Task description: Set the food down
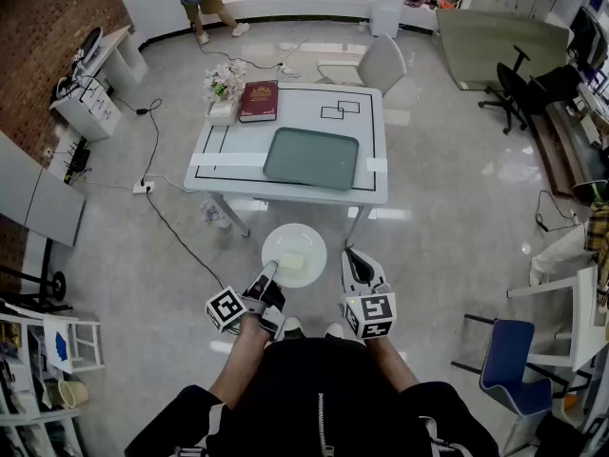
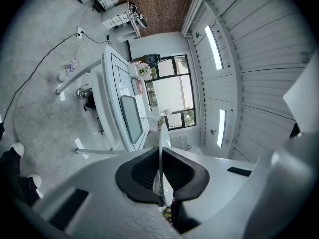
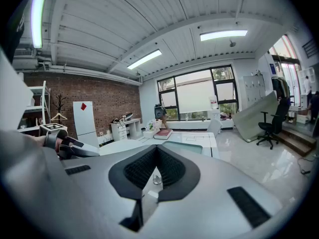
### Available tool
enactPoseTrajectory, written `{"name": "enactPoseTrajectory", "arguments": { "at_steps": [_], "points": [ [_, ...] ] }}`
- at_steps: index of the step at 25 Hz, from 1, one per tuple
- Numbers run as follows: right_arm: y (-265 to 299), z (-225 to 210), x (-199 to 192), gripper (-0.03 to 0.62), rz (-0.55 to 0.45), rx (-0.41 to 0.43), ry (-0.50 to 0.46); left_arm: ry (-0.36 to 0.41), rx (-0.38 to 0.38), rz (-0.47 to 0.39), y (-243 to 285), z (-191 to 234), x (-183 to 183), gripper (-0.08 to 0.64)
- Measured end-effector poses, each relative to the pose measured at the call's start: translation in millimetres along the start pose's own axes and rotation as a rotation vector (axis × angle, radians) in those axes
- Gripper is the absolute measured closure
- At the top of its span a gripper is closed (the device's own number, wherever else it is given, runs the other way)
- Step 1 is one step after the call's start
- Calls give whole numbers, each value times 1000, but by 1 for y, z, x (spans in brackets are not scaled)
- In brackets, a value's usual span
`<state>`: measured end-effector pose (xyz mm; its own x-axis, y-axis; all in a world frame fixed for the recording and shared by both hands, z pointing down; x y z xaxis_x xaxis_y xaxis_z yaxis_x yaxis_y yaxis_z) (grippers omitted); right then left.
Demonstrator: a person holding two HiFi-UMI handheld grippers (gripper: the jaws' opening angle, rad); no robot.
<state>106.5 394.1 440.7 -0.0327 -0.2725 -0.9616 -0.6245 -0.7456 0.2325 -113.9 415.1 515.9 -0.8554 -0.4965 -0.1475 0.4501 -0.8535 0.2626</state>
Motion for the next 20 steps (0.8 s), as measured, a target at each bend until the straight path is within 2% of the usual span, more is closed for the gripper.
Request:
{"name": "enactPoseTrajectory", "arguments": {
  "at_steps": [12,20],
  "points": [
    [-6,0,3,583,2,2,-24,27,0,12,7,-7,2,541],
    [-18,-7,-1,583,-14,38,5,25,21,3,10,-7,-13,541]
  ]
}}
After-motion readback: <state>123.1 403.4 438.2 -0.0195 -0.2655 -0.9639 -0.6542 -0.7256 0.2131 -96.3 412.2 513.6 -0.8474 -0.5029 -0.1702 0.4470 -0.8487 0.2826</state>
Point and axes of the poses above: the fingertips, and each gripper's own axes: y forward along the fingers, z to its left, x out of its top, the point moved 5 cm from there along -y, backward along the fingers, and after that the axes turned 11 degrees about x, right-handed, at the moved point
